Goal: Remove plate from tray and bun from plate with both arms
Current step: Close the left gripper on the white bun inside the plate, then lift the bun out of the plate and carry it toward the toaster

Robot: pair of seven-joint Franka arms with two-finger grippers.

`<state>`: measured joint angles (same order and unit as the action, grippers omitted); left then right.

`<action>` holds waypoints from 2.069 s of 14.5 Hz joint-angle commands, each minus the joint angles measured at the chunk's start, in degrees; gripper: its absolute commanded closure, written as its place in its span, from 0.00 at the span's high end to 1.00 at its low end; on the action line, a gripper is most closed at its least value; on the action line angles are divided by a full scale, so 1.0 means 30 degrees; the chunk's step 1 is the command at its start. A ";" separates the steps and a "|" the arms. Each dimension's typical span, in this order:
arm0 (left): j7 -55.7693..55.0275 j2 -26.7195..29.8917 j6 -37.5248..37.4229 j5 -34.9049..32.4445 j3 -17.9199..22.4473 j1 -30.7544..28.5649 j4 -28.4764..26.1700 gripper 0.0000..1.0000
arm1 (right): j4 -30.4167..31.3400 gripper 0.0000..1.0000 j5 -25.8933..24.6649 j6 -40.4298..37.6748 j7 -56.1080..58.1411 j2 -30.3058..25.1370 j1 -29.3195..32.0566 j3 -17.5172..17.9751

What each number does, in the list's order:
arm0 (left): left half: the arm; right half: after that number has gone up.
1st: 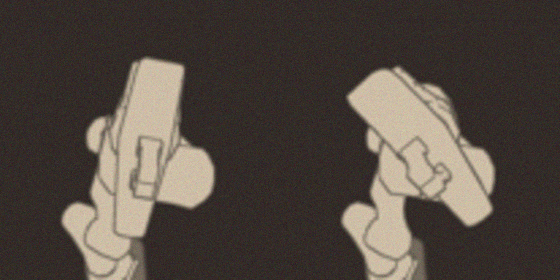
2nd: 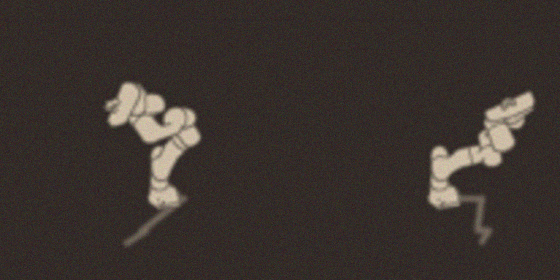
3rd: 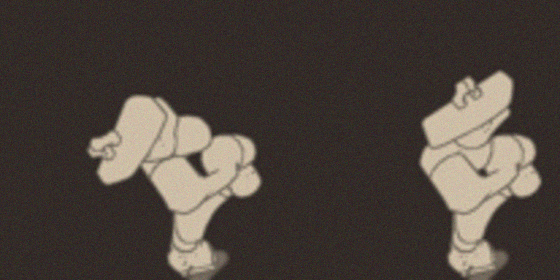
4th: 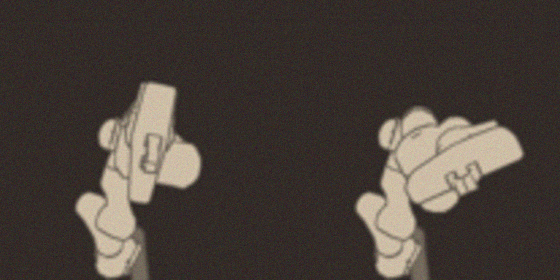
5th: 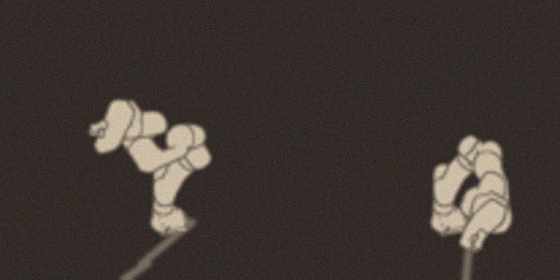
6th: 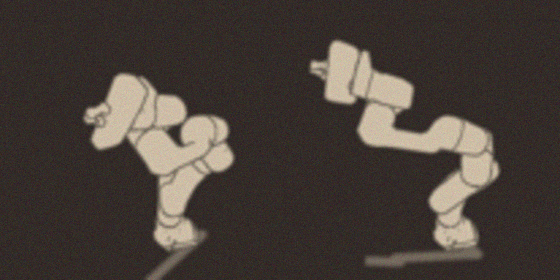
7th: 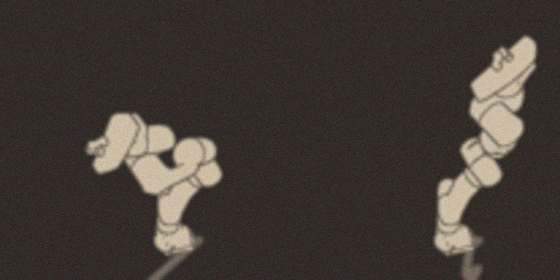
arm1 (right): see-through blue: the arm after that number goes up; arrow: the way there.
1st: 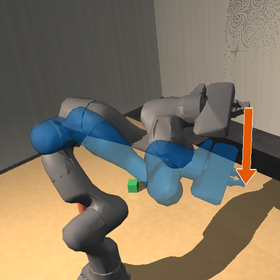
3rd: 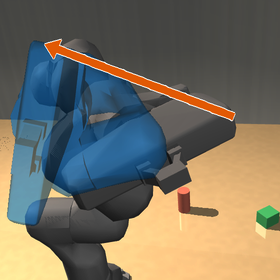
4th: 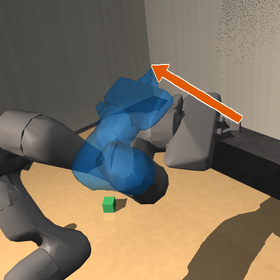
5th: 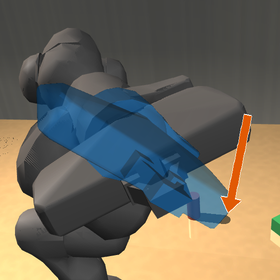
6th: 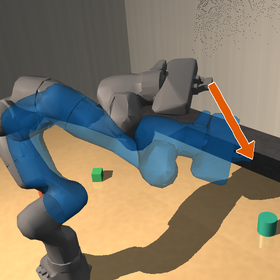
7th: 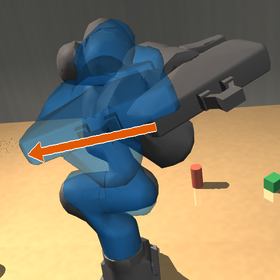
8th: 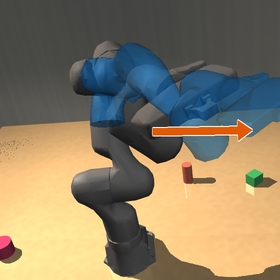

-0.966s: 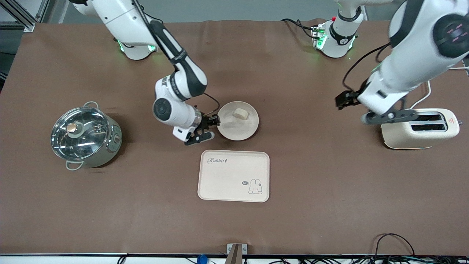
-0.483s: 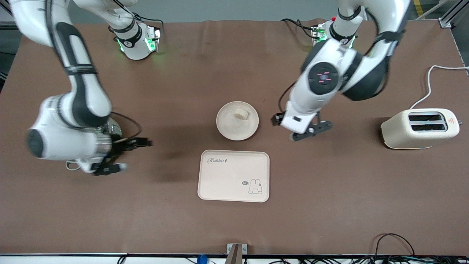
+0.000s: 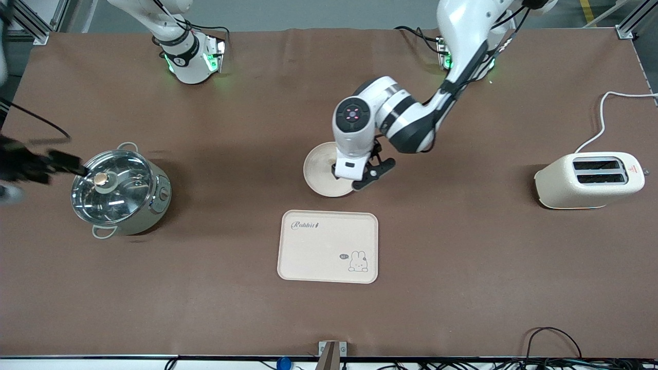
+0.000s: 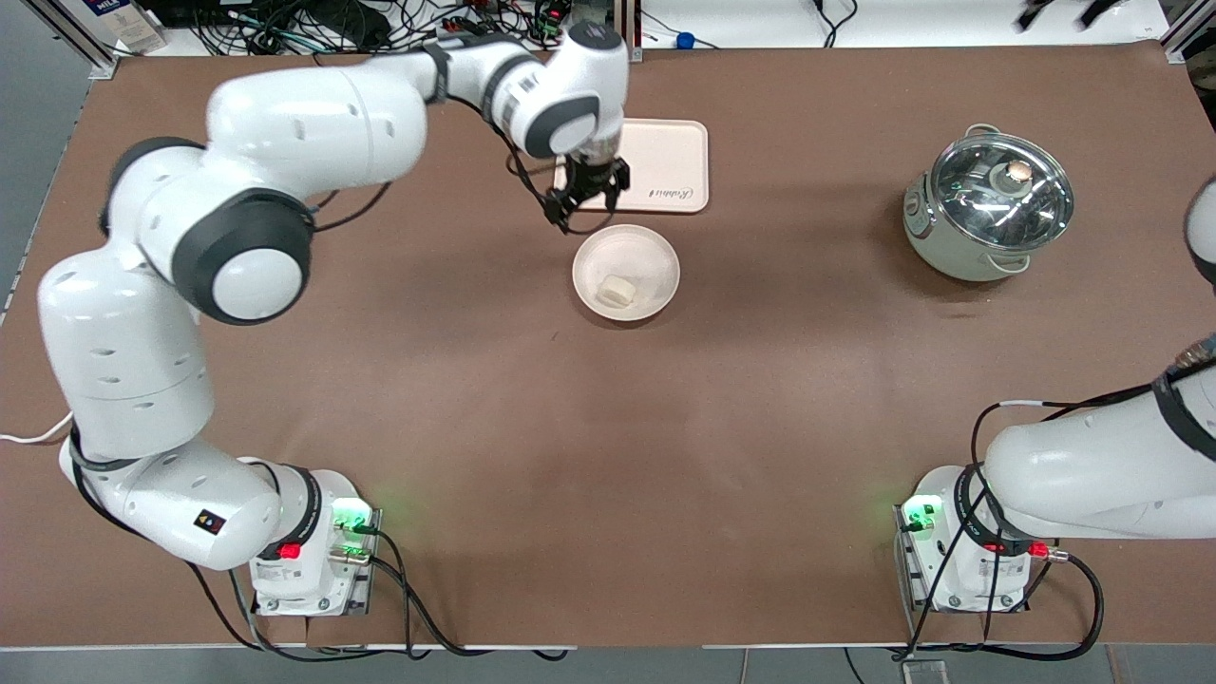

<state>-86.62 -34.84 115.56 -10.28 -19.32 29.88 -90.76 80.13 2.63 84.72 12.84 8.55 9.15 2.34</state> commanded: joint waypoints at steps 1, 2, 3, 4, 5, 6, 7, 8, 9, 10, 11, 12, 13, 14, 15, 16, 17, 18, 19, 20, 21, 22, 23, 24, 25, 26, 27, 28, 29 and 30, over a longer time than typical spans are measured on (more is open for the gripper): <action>-0.2816 -0.0806 0.1055 -0.0470 0.0023 0.0586 -0.0094 1.00 | 0.0651 1.00 -0.1315 -0.1720 -0.0090 -0.2959 0.0202 0.0362; -0.3667 -0.0953 0.1582 -0.0470 0.0023 0.0703 -0.0358 1.00 | 0.0768 1.00 -0.1316 -0.2047 -0.0091 -0.3605 0.0173 0.0449; -0.4024 -0.1157 0.1935 -0.0470 0.0023 0.0734 -0.0476 0.99 | 0.0943 1.00 -0.1403 -0.2137 -0.0120 -0.3989 0.0086 0.0478; -0.4172 -0.1420 0.2200 -0.0470 0.0023 0.0850 -0.0506 0.95 | 0.1032 1.00 -0.1375 -0.2167 -0.0149 -0.4138 0.0085 0.0479; -0.4435 -0.1655 0.2493 -0.0470 0.0023 0.1025 -0.0478 0.91 | 0.1236 1.00 -0.1375 -0.2167 -0.0178 -0.4168 0.0085 0.0479; -0.4756 -0.1947 0.2989 -0.0470 0.0023 0.1288 -0.0506 0.88 | 0.1731 1.00 -0.1375 -0.1935 -0.0207 -0.4372 0.0056 0.0479; -0.4992 -0.2066 0.3081 -0.0470 0.0023 0.1320 -0.0507 0.85 | 0.2084 1.00 -0.1346 -0.1759 -0.0237 -0.4635 0.0027 0.0479; -0.5052 -0.2241 0.3081 -0.0470 0.0023 0.1320 -0.0507 0.81 | 0.2551 1.00 -0.1345 -0.1583 -0.0237 -0.4840 -0.0003 0.0508; -0.5053 -0.2359 0.3111 -0.0470 0.0023 0.1349 -0.0507 0.77 | 0.3049 1.00 -0.1345 -0.1175 -0.0237 -0.5162 0.0026 0.0508; -0.5053 -0.2534 0.3111 -0.0470 0.0023 0.1349 -0.0507 0.74 | 0.3779 1.00 -0.1345 -0.0620 -0.0237 -0.5455 0.0026 0.0508; -0.5111 -0.2565 0.3111 -0.0470 0.0023 0.1349 -0.0536 0.69 | 0.4338 1.00 -0.1345 -0.0006 -0.0237 -0.5632 0.0085 0.0479; -0.5111 -0.2624 0.3111 -0.0470 0.0023 0.1378 -0.0565 0.60 | 0.4604 1.00 -0.1345 0.0494 -0.0237 -0.5604 0.0085 0.0392; -0.5111 -0.2711 0.3111 -0.0470 0.0023 0.1378 -0.0565 0.48 | 0.4694 1.00 -0.1345 0.0760 -0.0237 -0.5546 0.0085 0.0391; -0.5111 -0.2741 0.3111 -0.0470 0.0023 0.1378 -0.0565 0.39 | 0.4695 1.00 -0.1345 0.0762 -0.0237 -0.5546 0.0085 0.0391; -0.5111 -0.2770 0.3111 -0.0470 0.0023 0.1378 -0.0536 0.31 | 0.4695 1.00 -0.1345 0.0733 -0.0237 -0.5517 0.0056 0.0391; -0.5111 -0.2771 0.3111 -0.0470 0.0023 0.1349 -0.0478 0.22 | 0.4695 1.00 -0.1316 0.0733 -0.0237 -0.5516 0.0085 0.0391; -0.5053 -0.2829 0.3111 -0.0470 0.0023 0.1349 -0.0419 0.12 | 0.4608 1.00 -0.1316 0.0617 -0.0092 -0.5516 0.0085 0.0420; -0.4937 -0.2771 0.3111 -0.0470 0.0023 0.1320 -0.0361 0.03 | 0.4520 1.00 -0.1316 0.0529 -0.0149 -0.5487 0.0085 0.0449; -0.4877 -0.2626 0.3082 -0.0470 0.0023 0.1233 -0.0273 0.01 | 0.4374 1.00 -0.1316 0.0470 -0.0265 -0.5400 0.0056 0.0449; -0.4819 -0.2479 0.3023 -0.0470 0.0052 0.1116 -0.0156 0.00 | 0.4401 1.00 -0.1316 0.0440 -0.0295 -0.5428 0.0027 0.0478; -0.4760 -0.2246 0.2907 -0.0470 0.0197 0.1028 0.0135 0.00 | 0.4460 1.00 -0.1316 0.0237 -0.0673 -0.5457 0.0027 0.0479; -0.4702 -0.1866 0.2848 -0.0470 0.0286 0.0853 0.0312 0.00 | 0.4460 0.90 -0.1229 0.0003 -0.2011 -0.5458 0.0026 0.0508; -0.4527 -0.1456 0.2818 -0.0499 0.0402 0.0329 0.0430 0.00 | 0.4431 0.86 -0.1228 0.0088 -0.2662 -0.5429 -0.0003 0.0508; -0.3974 -0.0901 0.2789 -0.0499 0.0433 -0.0372 0.0460 0.00 | 0.4431 0.88 -0.1228 0.0117 -0.2669 -0.5399 0.0026 0.0479; -0.3157 -0.0403 0.2789 -0.0528 0.0433 -0.1191 0.0431 0.00 | 0.4431 0.96 -0.1228 0.0205 -0.2640 -0.5399 0.0055 0.0450; -0.2365 -0.0079 0.2760 -0.0528 0.0433 -0.2157 0.0431 0.00 | 0.4460 0.97 -0.1228 0.0206 -0.2639 -0.5399 0.0085 0.0420; -0.1342 0.0070 0.2672 -0.0557 0.0433 -0.3124 0.0431 0.01 | 0.4489 0.99 -0.1199 0.0119 -0.2668 -0.5428 0.0085 0.0420; -0.0027 0.0071 0.2584 -0.0877 0.0433 -0.4148 0.0460 0.01 | 0.4490 0.99 -0.1199 0.0118 -0.2669 -0.5428 0.0056 0.0449; 0.0914 -0.0016 0.2583 -0.1489 0.0462 -0.4971 0.0460 0.01 | 0.4490 0.99 -0.1170 0.0147 -0.2669 -0.5428 0.0027 0.0478; 0.1649 -0.0191 0.2583 -0.2394 0.0462 -0.5878 0.0431 0.01 | 0.4490 0.99 -0.1170 0.0031 -0.2814 -0.5428 -0.0003 0.0508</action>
<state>-85.39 -35.22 123.37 -13.65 -17.60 16.38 -88.22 91.98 -0.28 84.88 5.88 -6.11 9.24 3.46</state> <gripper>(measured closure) 0.947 0.009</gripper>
